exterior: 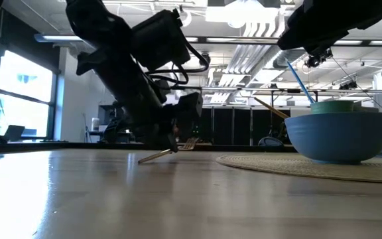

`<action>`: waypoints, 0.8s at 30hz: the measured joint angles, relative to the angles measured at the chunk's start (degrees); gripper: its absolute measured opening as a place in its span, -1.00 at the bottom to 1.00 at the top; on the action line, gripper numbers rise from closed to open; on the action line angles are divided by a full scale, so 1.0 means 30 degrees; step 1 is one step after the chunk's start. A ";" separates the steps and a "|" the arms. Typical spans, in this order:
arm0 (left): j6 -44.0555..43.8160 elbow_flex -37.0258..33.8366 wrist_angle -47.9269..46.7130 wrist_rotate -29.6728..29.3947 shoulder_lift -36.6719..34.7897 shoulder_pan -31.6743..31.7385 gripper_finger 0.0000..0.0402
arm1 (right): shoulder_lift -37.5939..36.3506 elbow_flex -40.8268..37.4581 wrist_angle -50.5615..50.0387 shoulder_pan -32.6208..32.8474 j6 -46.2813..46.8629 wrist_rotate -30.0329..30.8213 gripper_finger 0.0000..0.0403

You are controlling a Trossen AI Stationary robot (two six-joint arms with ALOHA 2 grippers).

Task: Pick & Place Utensil
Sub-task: Put the fork into the blue bowl

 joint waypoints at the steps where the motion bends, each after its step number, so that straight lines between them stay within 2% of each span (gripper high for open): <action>1: -0.0002 -0.0004 -0.0023 -0.0012 0.0000 0.0089 -0.90 | 0.0007 0.0000 -0.0051 0.0000 0.0000 -0.0007 -0.91; 5: -0.0261 -0.0004 -0.0229 0.0286 0.0000 0.0249 -0.85 | 0.0007 0.0000 -0.0090 0.0000 0.0068 -0.0015 -0.91; 14: 0.0043 -0.0019 -0.0981 0.0790 -0.0014 0.0213 -0.58 | 0.0007 0.0000 -0.0090 0.0000 0.0094 -0.0085 -0.91; 20: 0.1870 -0.0019 -0.1064 0.2498 -0.0961 0.0206 -0.56 | 0.0015 0.0000 0.0062 -0.0038 0.0029 0.2082 -0.91; 24: 0.3618 -0.0019 -0.1335 0.2690 -0.2221 -0.0193 -0.55 | 0.0015 0.0000 0.0609 -0.0350 0.0364 0.2375 -0.91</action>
